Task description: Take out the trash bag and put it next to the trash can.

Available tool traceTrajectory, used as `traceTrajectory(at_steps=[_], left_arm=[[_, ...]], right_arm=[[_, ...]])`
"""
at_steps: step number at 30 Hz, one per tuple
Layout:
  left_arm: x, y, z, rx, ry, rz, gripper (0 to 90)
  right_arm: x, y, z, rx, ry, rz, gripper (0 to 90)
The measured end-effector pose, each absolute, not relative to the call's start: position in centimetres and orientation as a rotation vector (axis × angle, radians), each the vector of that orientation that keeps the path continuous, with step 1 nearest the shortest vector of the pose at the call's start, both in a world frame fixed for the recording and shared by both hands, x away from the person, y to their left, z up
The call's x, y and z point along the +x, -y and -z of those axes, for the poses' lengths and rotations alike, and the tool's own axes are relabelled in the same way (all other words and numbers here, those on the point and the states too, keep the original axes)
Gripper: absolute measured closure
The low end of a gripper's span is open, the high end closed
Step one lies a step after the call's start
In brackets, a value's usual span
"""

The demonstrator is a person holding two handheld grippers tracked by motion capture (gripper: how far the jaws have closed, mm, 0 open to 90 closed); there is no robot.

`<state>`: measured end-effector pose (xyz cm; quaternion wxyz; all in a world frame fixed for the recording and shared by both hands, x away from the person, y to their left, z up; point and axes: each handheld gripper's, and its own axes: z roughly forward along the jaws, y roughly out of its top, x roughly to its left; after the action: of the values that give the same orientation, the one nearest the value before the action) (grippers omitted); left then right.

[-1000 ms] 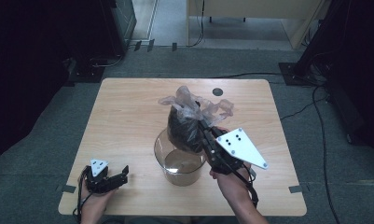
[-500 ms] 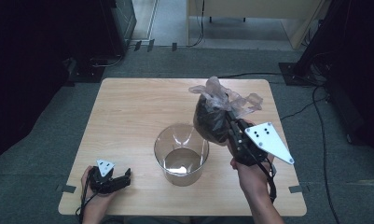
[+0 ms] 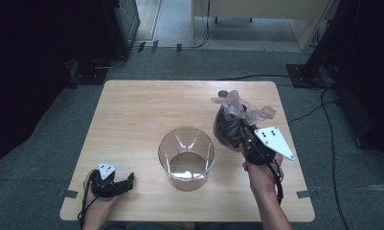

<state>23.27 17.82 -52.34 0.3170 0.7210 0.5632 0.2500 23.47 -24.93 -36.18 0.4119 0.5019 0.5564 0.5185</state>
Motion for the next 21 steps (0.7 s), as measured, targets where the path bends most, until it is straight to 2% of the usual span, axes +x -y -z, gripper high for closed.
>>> traceTrajectory(at_steps=[8,21], left_arm=[[23.3,-17.8,52.3,1.900,-1.480,-0.658,9.4],[23.3,-17.8,52.3,1.902,-1.480,-0.656,9.5]], right_arm=[[25.6,24.4,40.1,1.332,-1.463,-1.291,90.0],[27.7,23.1,43.7,1.327,-1.587,-1.463,90.0]])
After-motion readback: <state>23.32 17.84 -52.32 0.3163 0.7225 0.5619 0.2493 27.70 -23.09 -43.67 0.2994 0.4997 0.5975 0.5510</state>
